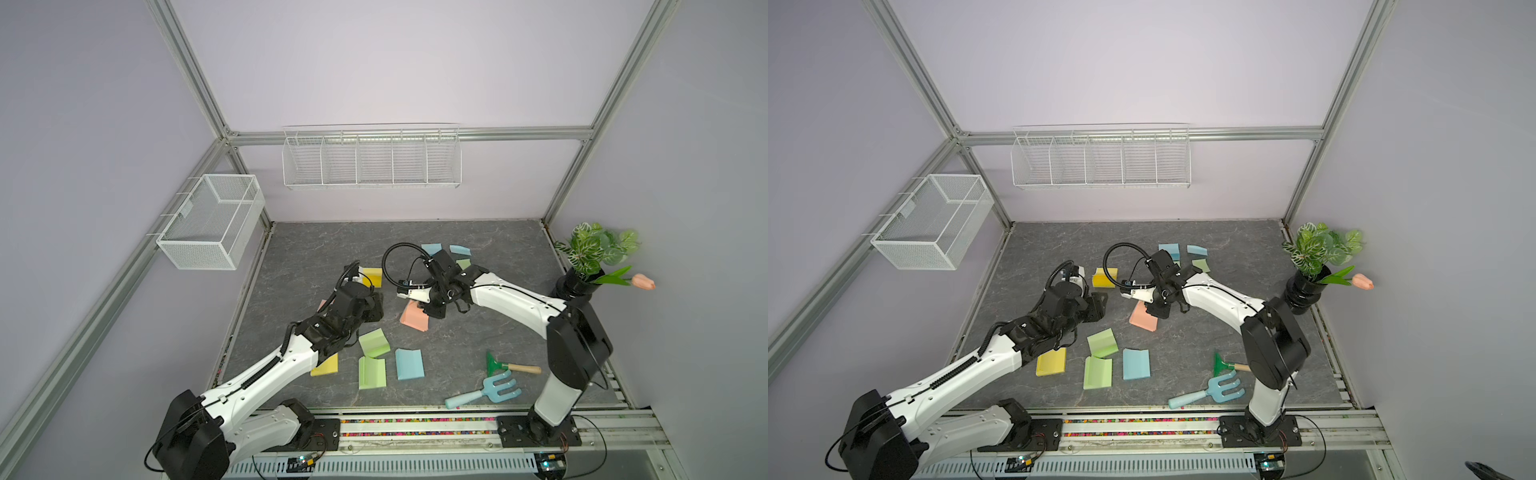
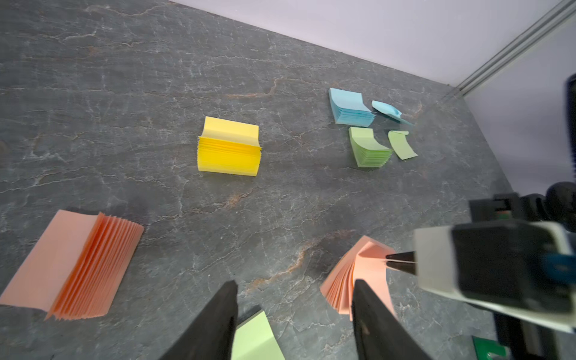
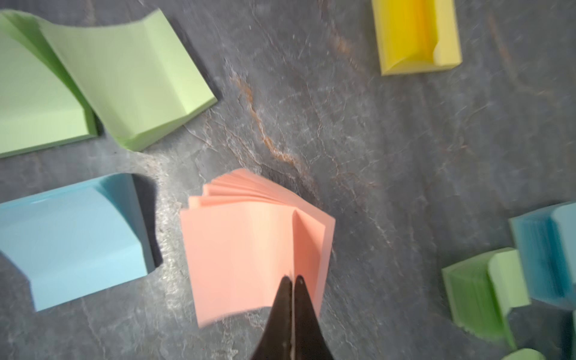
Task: Tear off pages from different memo pads
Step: Pick up the memo pad from the center of the board, then tear off the paper from the memo pad.
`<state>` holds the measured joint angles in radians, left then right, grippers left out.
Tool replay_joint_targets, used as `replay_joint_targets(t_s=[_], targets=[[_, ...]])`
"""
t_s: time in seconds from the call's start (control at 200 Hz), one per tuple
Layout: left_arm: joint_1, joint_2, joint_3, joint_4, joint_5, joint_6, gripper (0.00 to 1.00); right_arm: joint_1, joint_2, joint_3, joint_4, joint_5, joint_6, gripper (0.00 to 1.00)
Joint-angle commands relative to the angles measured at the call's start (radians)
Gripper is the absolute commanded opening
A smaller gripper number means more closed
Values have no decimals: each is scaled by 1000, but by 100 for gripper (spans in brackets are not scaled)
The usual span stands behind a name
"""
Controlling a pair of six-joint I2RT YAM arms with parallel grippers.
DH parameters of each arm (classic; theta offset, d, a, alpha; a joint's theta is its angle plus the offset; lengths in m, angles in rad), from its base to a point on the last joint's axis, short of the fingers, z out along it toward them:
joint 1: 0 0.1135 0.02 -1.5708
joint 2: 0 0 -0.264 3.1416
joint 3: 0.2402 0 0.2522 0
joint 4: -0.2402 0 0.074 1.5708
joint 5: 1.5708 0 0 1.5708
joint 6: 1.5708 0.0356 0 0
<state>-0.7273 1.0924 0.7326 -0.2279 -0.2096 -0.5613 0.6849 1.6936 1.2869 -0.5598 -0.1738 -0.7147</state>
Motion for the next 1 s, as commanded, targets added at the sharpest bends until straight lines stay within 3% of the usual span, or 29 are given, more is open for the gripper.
replay_joint_targets(t_s=[0.0,0.345,0.67,0.995], targets=[[2,-42,-31,78,78,23,61,-2,-98,-52,51,-78,-44,6],[2,-84,-83,232,317,59,64,-1,-281,-140,125,-171,-78,7],[2,-39,-92,316,455,62,66,0,-402,-267,250,-236,-110,7],[0,4,-86,355,529,57,64,0,-434,-285,273,-233,-103,6]])
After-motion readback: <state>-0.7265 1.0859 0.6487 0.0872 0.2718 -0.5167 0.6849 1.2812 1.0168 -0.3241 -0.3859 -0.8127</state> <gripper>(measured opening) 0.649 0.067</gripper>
